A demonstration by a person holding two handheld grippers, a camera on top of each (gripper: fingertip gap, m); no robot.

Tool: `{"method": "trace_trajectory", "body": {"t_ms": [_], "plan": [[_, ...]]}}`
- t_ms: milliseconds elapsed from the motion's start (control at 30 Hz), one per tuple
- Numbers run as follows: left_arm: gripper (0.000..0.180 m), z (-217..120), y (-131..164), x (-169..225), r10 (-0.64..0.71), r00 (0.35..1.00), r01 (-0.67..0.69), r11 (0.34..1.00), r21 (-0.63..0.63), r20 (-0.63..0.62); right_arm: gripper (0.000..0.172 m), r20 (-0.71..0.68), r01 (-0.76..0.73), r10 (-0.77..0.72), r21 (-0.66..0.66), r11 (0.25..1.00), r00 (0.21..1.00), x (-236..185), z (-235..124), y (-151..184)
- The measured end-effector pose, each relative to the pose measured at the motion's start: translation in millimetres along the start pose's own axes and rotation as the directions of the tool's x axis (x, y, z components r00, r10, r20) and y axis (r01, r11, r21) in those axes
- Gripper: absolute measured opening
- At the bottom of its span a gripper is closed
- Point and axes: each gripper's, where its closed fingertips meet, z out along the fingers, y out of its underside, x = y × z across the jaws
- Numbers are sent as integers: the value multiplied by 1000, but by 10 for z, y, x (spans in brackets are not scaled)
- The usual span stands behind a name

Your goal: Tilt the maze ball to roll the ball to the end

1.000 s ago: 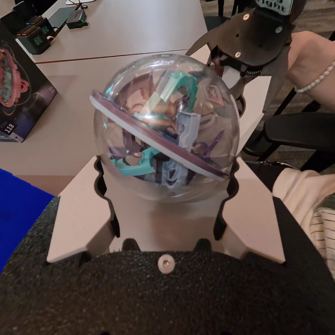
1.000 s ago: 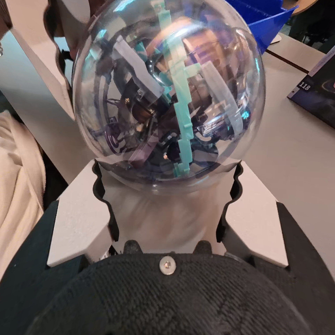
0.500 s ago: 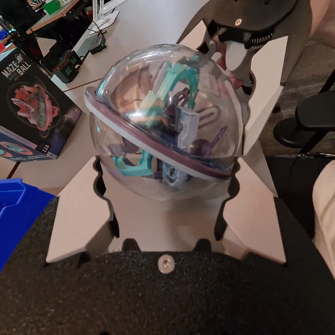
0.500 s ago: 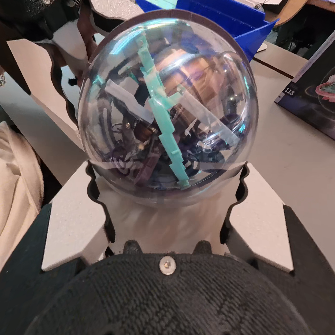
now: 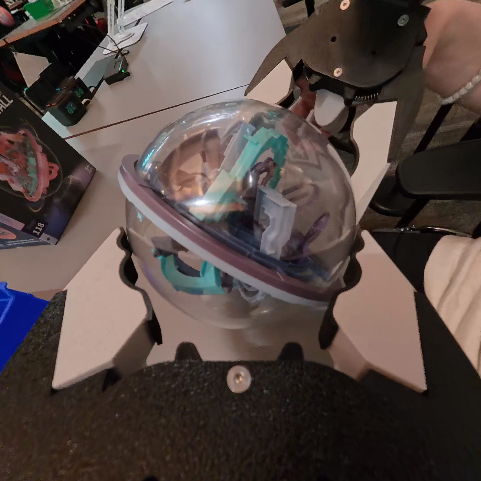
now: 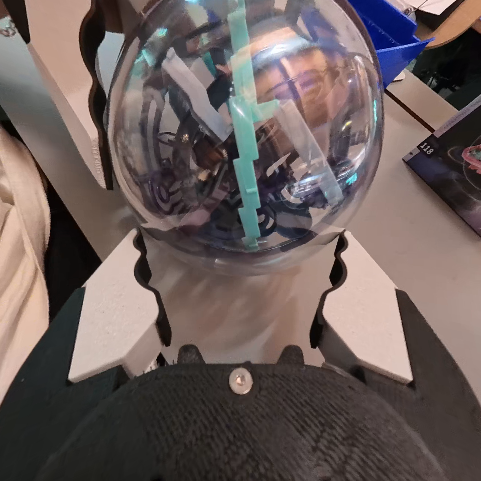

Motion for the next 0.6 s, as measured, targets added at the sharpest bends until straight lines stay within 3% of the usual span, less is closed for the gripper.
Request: {"method": "trace_trajectory", "body": {"t_ms": [233,400,600], "plan": [[158,59,-13,89,132,991,-131,991,-39,16,150,117,-201,180,205,958,977,18,-135,-383],[158,93,-27,81,133,991,-132,991,-29,31,157,96,-181,168,151,972,981,38,-86,-357],[157,77,-15,91,155,987,-155,988,-12,44,157,98,-158,141,192,969,985,31,-93,-374]]}}
